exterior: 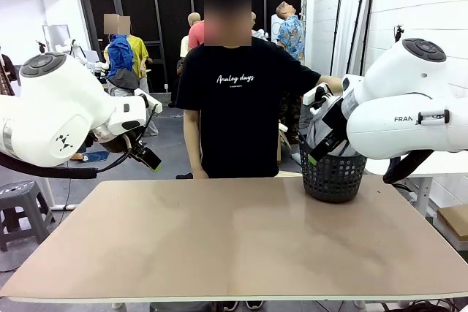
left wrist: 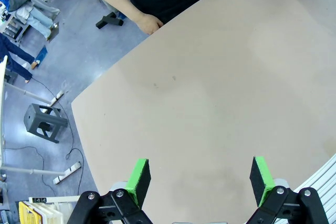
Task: Fold the training pants.
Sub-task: Grab both ends of the Training pants handed by a person.
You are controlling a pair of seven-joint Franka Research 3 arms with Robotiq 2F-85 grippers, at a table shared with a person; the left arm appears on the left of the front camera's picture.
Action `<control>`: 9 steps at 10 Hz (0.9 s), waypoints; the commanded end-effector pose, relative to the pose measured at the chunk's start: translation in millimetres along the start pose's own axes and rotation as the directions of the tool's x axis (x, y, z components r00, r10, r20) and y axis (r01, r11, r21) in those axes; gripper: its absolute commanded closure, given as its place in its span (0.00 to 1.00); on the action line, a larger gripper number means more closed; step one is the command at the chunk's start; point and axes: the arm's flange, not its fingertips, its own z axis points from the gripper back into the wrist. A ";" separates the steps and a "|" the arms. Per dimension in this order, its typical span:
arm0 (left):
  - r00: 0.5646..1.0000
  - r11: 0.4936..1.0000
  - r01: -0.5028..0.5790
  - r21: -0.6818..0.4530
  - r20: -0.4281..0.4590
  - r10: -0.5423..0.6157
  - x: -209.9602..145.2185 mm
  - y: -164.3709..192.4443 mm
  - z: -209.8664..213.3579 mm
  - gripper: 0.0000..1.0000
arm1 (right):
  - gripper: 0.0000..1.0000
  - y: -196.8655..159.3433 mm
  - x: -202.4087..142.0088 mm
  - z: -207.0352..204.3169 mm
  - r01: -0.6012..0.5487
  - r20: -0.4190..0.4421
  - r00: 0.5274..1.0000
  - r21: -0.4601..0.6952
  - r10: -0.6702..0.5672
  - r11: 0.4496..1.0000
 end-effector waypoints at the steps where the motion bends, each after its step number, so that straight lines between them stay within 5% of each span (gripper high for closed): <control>1: 1.000 1.000 0.007 0.006 0.003 -0.007 0.2 1.7 0.1 0.00 | 0.00 0.2 0.1 0.1 -0.001 0.000 1.000 0.000 0.001 1.000; 9: 1.000 1.000 0.007 0.006 0.003 -0.007 0.2 1.7 0.1 0.00 | 0.00 0.2 0.1 0.1 -0.001 0.000 1.000 0.000 0.001 1.000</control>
